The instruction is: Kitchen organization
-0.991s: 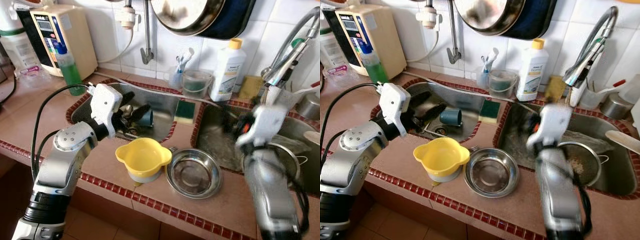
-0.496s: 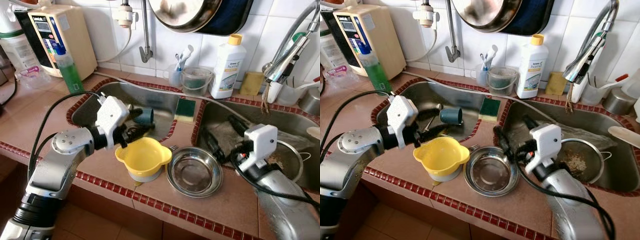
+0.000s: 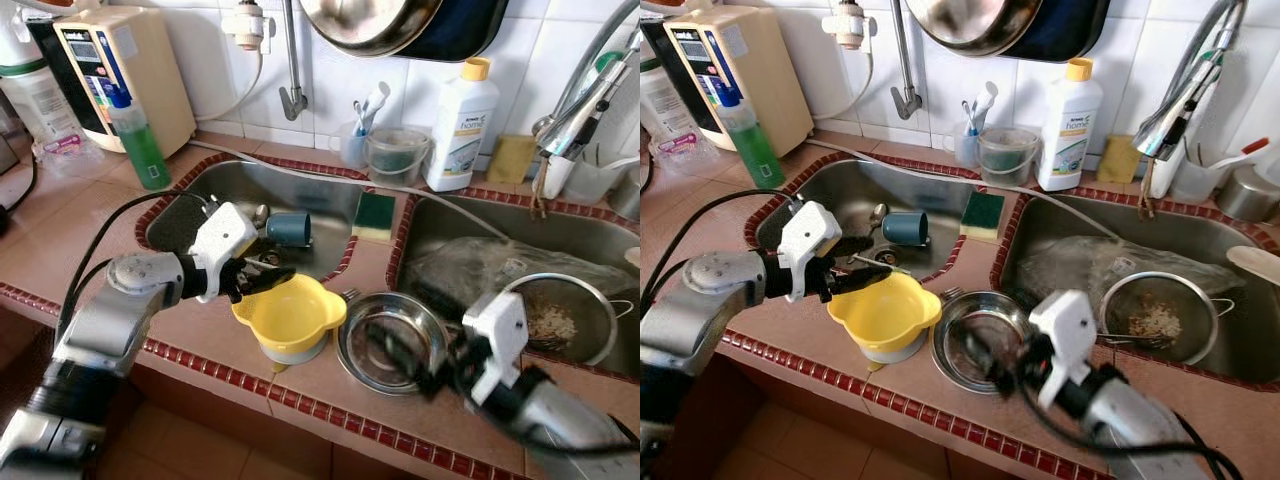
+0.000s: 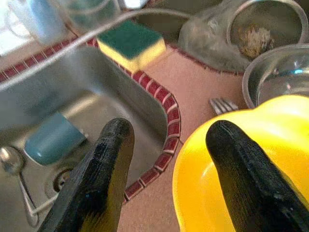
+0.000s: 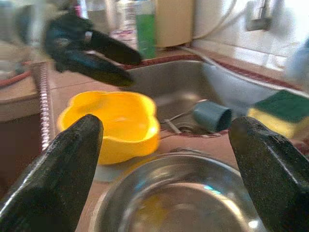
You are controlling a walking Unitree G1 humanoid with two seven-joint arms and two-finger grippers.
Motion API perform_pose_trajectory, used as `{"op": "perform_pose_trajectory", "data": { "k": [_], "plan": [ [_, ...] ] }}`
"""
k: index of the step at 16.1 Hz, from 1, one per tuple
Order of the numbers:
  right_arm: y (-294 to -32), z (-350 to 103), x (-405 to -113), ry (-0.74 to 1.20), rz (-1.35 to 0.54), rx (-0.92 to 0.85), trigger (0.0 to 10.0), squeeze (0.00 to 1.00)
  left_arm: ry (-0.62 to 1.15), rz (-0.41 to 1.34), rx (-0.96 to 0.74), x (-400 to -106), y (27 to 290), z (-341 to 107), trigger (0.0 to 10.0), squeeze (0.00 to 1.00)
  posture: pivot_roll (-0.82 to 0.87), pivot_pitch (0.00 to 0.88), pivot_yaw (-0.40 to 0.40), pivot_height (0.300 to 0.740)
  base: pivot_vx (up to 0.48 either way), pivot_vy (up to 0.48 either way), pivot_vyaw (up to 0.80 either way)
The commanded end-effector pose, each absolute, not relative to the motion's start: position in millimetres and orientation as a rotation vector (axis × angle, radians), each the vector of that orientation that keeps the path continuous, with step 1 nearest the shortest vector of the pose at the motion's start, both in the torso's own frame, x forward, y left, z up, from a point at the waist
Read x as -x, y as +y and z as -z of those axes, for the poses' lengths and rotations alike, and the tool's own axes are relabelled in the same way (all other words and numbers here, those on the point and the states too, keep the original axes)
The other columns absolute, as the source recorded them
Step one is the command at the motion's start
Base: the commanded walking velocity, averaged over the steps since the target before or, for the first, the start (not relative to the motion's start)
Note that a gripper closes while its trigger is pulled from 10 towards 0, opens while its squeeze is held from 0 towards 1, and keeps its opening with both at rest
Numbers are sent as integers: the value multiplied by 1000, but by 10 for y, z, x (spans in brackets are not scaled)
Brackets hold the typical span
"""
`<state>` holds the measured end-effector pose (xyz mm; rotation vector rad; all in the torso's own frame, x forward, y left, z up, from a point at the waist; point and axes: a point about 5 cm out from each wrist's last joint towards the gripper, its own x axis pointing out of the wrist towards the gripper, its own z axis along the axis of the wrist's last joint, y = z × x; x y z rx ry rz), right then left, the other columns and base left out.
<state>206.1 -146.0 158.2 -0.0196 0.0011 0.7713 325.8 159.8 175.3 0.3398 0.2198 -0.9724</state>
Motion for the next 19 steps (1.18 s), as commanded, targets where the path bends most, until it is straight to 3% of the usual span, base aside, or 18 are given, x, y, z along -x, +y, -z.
{"op": "perform_pose_trajectory", "data": {
  "k": [1, 10, 17, 18, 19],
  "plan": [
    [-1426, -1619, -2009, 2, -816, 23, 10000, 0, 268, 999, -351, -3266, 1623, -1752, 10000, 0, -210, 68, 86, 740, 0, 0, 0],
    [-1425, -1596, -1888, 52, -862, 39, 10000, 0, 450, 1117, -303, -3226, 1575, -1627, 10000, 0, -219, 77, 102, 740, 0, 0, 0],
    [-1327, -1573, -1876, 54, -899, 29, 10000, 0, 536, 1032, -242, -3264, 1585, -1547, 10000, 0, -218, 59, 98, 740, 0, 0, 0],
    [-1324, -1573, -1879, 53, -899, 30, 10000, 0, 540, 1003, -229, -3283, 1603, -1540, 3294, 0, -219, 58, 98, 740, 0, 0, 0],
    [-1324, -1573, -1879, 53, -899, 29, 10000, 0, 539, 988, -220, -3295, 1608, -1542, 3294, 0, -219, 58, 98, 740, 0, 0, 0]
  ]
}}
